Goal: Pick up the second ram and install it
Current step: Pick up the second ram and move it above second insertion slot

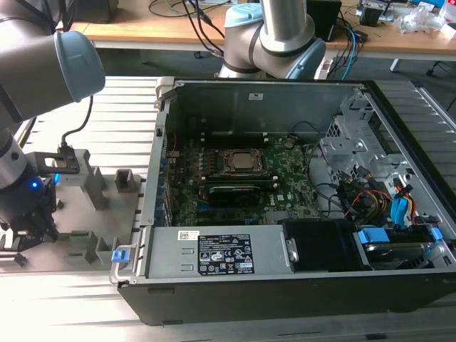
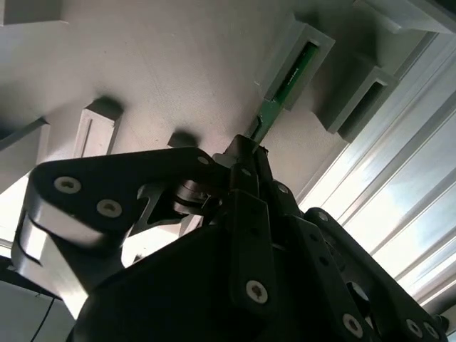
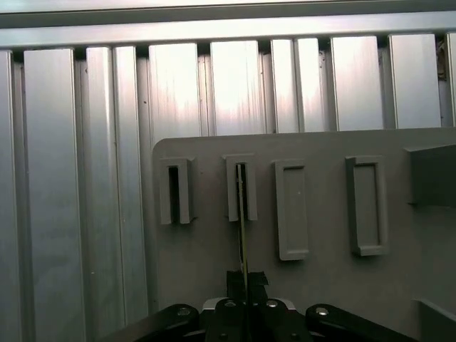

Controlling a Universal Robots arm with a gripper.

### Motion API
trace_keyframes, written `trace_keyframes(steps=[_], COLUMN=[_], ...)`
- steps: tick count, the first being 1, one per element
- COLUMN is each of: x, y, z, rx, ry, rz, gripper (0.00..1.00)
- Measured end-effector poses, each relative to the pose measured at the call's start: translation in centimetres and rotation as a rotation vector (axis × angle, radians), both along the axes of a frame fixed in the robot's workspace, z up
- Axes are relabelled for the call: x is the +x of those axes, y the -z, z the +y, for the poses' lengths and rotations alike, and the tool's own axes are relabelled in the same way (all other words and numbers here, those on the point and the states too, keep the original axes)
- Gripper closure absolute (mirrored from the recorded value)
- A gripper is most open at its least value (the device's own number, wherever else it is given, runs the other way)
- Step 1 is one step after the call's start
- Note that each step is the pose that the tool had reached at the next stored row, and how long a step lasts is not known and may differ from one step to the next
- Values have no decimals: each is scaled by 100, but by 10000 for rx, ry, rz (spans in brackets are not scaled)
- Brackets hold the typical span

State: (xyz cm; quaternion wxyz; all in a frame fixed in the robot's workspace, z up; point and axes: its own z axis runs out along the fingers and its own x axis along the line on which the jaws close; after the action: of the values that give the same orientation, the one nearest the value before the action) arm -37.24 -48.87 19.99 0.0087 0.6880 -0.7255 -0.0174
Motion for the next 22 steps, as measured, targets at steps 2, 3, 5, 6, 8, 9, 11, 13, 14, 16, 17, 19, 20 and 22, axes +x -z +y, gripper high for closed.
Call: trace_keyframes(steps=[2,3,5,6,8,9,11,13,14,16,17,19,20,22], x=[0,0,0,0,0,0,0,0,0,0,0,0,0,0], y=[0,0,0,0,0,0,0,-9,-16,-34,-61,-105,-121,-147], z=[0,0,0,0,0,0,0,0,0,0,0,0,0,0], rx=[6,7,10,13,16,17,21,24,25,32,35,40,42,43], ry=[0,0,0,0,0,0,-1,0,0,0,0,0,0,0], rz=[0,0,0,0,0,0,0,0,1,0,0,0,0,0], gripper=[86,86,86,86,86,86,86,86,86,86,86,86,86,86])
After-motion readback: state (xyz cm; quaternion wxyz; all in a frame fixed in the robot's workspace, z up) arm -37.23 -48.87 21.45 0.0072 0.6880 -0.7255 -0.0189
